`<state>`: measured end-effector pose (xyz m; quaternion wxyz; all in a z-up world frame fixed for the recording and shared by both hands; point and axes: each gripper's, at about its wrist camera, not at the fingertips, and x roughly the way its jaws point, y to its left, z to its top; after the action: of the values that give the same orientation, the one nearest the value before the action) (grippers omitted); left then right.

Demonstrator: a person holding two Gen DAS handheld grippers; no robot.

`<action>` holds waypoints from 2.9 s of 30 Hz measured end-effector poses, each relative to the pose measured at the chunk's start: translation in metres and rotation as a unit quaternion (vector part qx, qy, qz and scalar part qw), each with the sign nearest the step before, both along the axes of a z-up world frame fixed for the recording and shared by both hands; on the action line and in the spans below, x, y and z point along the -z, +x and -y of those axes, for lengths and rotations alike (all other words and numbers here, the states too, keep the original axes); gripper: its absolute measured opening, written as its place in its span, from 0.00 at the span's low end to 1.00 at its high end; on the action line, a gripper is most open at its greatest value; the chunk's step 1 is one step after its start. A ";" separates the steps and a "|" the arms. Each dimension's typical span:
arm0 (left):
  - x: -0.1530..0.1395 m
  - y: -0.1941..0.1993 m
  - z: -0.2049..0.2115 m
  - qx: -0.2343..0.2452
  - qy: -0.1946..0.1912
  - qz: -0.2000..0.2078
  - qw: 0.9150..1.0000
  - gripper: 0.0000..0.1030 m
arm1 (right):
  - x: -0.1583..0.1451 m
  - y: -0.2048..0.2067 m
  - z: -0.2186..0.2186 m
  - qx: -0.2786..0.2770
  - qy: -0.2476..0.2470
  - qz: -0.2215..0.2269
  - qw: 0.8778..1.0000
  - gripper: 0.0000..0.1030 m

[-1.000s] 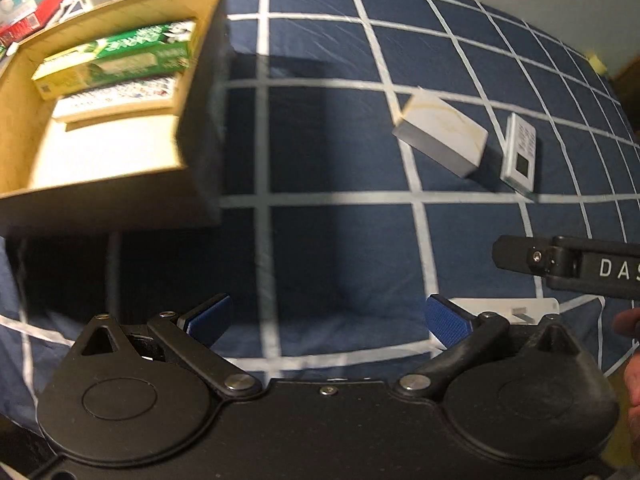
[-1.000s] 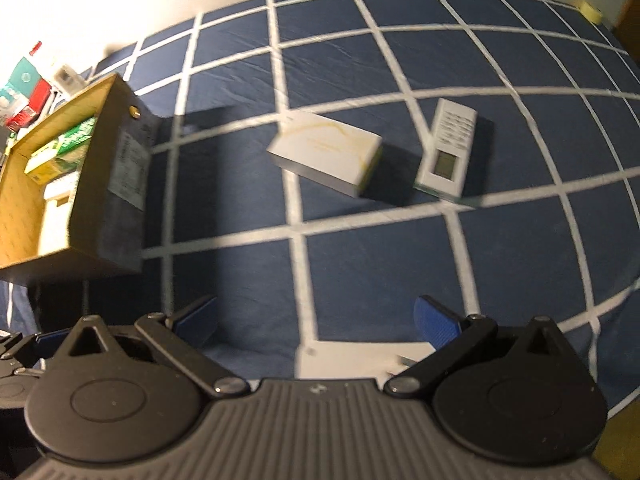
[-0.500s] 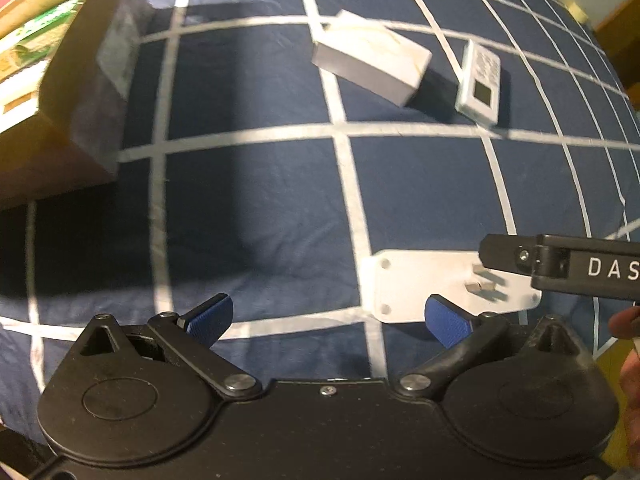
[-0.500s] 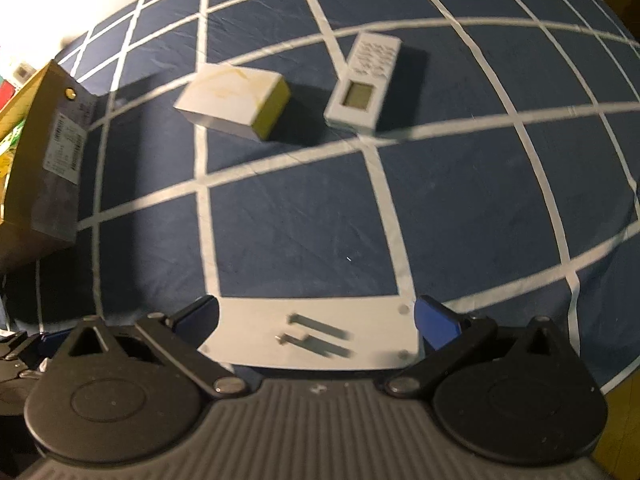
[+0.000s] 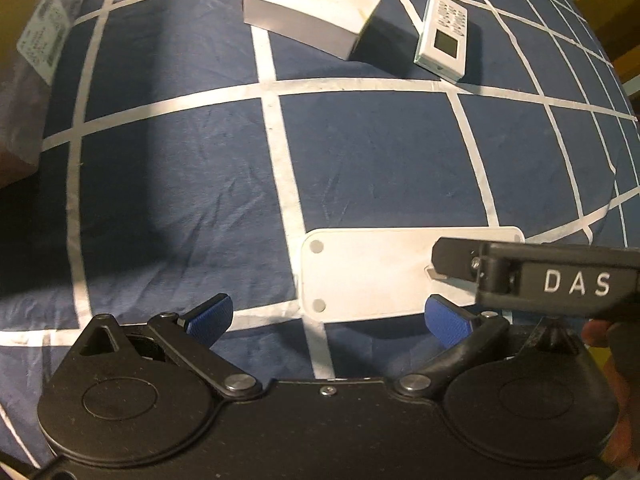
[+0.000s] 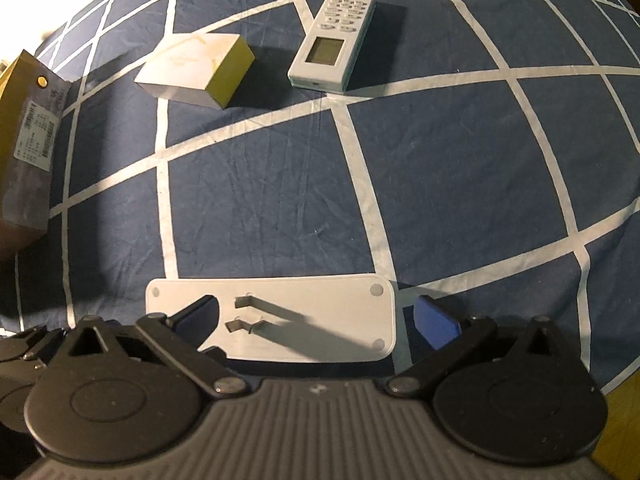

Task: Organize objects
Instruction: 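Move the open right gripper down onto the flat white plastic plate, then close the right gripper on the edge of the white plastic plate, then lift the white plate with the right gripper and carry it over the cardboard box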

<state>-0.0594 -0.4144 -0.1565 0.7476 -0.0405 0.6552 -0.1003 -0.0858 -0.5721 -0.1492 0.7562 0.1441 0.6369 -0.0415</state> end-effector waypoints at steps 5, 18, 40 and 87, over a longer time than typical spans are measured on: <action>0.008 0.003 0.006 0.001 -0.010 -0.005 1.000 1.00 | 0.006 0.000 0.006 0.004 0.015 -0.002 1.000 1.00; 0.014 0.009 0.010 0.005 -0.028 -0.012 1.000 0.99 | 0.014 0.004 0.008 -0.003 0.038 -0.007 0.999 0.91; -0.002 0.014 -0.004 0.002 -0.049 -0.018 0.999 0.80 | 0.000 0.012 -0.005 -0.012 0.029 -0.003 1.000 0.86; -0.159 0.063 -0.303 -0.034 -0.002 0.119 0.992 0.80 | -0.144 0.105 -0.303 -0.061 0.045 0.137 0.988 0.86</action>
<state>0.0034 -0.1112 0.0026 0.8232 -0.0519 0.5597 -0.0797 0.0192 -0.2686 -0.0054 0.8300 0.1434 0.5364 0.0535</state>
